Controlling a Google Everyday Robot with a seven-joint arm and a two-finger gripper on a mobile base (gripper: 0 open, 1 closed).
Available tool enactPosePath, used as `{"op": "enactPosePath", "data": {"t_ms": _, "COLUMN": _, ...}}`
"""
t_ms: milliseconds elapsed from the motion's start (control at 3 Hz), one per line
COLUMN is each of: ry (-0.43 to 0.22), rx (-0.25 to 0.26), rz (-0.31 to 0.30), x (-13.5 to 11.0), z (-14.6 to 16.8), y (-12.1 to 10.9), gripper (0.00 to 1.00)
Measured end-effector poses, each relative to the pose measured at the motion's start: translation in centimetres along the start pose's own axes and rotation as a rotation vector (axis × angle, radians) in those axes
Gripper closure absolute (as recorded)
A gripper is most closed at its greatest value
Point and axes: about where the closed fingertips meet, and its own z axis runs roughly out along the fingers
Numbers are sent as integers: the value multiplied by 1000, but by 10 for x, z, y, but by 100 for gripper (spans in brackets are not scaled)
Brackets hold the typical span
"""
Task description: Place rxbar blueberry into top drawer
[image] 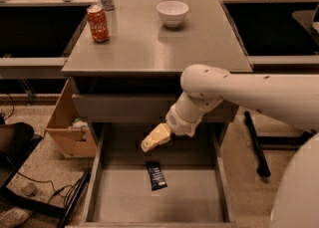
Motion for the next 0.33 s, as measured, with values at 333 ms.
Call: {"op": "enactPosePath", "data": {"t_ms": 333, "ry": 11, "rx": 15, "rz": -30, "x": -6, "z": -61, "y": 3, "gripper": 0}}
